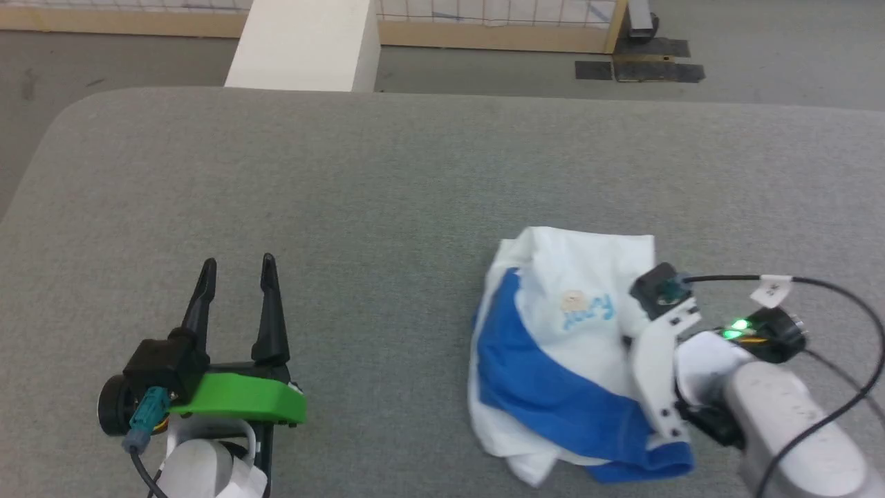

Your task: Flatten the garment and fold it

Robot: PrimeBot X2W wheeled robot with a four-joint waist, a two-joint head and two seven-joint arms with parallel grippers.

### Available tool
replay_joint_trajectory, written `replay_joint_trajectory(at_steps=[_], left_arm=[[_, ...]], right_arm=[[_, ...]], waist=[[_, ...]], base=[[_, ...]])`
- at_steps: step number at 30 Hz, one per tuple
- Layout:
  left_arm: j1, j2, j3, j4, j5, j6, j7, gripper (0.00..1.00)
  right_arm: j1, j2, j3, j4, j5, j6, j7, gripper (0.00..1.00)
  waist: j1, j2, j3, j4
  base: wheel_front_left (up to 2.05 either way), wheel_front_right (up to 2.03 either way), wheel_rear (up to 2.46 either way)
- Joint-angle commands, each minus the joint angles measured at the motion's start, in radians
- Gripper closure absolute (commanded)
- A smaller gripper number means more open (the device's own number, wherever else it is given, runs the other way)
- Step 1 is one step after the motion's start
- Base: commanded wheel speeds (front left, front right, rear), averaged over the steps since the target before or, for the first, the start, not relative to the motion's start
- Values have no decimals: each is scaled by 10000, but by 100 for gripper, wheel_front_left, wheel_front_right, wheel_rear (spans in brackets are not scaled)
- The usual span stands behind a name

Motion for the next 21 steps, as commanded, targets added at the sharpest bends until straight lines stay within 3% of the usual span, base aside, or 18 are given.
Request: replay_joint_trajectory(at_steps=[1,3,11,16,21], left_arm=[[-161,-22,47,-21,-134,-4,-36,0],[-161,-22,111,-103,-210,78,-36,0],[-558,30,176,-317,24,98,-36,0],[-1041,168,119,-375,258,37,-36,0],[-1504,360,62,-449,410,24,-32,0]], right_arm=[[-139,-570,209,-209,253,-21,208,100],[-390,-1606,683,-741,797,-21,551,100],[-1513,-3705,1423,-1125,1647,-21,632,100],[-2313,-4450,1186,-514,1712,-21,140,100],[-2946,-5065,610,363,1676,-21,-263,100]], waist=[[0,0,73,-504],[0,0,296,-1216],[0,0,1434,-2775],[0,0,2346,-3081],[0,0,3215,-2947]], base=[[0,0,0],[0,0,0],[0,0,0],[0,0,0],[0,0,0]])
